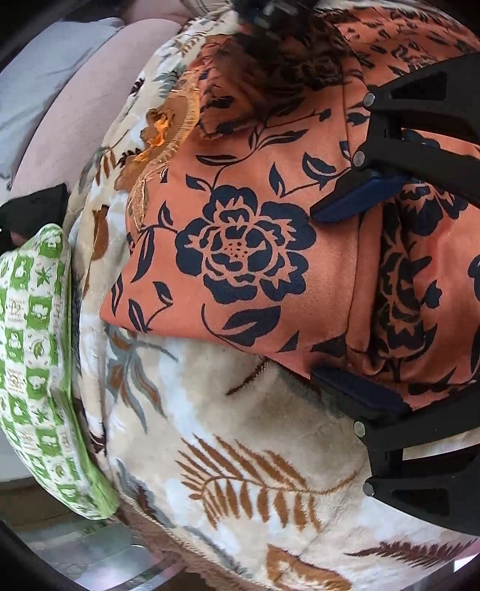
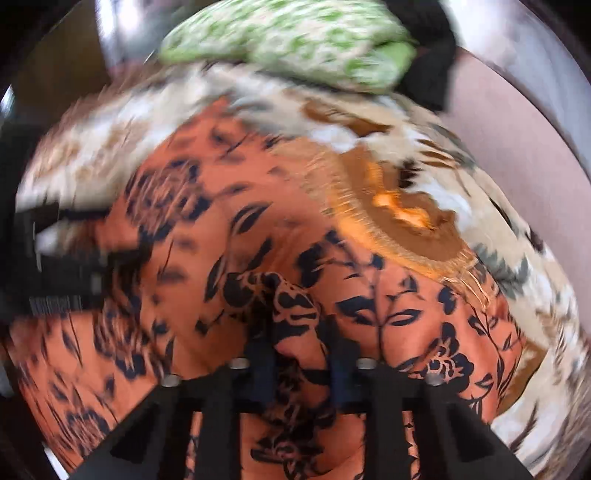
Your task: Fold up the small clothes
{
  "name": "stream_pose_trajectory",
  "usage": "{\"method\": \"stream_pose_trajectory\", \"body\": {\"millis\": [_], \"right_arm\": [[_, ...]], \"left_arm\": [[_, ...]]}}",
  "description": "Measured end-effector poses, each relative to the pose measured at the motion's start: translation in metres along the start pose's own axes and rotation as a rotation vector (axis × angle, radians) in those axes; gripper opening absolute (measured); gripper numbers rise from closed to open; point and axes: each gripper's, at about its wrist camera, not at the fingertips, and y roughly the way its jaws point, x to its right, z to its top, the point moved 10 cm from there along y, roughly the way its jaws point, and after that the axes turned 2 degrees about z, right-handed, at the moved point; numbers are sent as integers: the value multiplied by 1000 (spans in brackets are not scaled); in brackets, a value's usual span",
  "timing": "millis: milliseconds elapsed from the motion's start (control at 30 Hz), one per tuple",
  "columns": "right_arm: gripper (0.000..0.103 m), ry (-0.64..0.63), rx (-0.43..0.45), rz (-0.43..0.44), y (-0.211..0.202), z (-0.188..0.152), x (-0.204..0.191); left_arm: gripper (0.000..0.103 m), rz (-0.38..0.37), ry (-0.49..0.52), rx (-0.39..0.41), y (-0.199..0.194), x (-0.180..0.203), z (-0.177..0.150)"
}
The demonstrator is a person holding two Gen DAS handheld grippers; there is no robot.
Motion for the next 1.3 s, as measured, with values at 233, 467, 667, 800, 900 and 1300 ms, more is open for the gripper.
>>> {"method": "stream_pose_trajectory", "body": {"millis": [233,467,667,800,900,1300], "right_arm": [[15,648,216,64,-51,-40,111],[18,1215,309,134,-90,-183,186],[18,967,370,89,-127,-124,167],[20,797,358,56,-114,-79,172],[20,808,378,163,-113,-75,171],[77,688,342,137,-77,-78,160]], "left_arm": [[82,41,7,4,1,0,1],[82,151,8,107,-37,-5,18],[82,73,50,199,-60,28,26],[82,32,72,102,-32,44,12],[84,67,142,-3,-1,49,-3],[86,92,103,15,-2,51,2]]}}
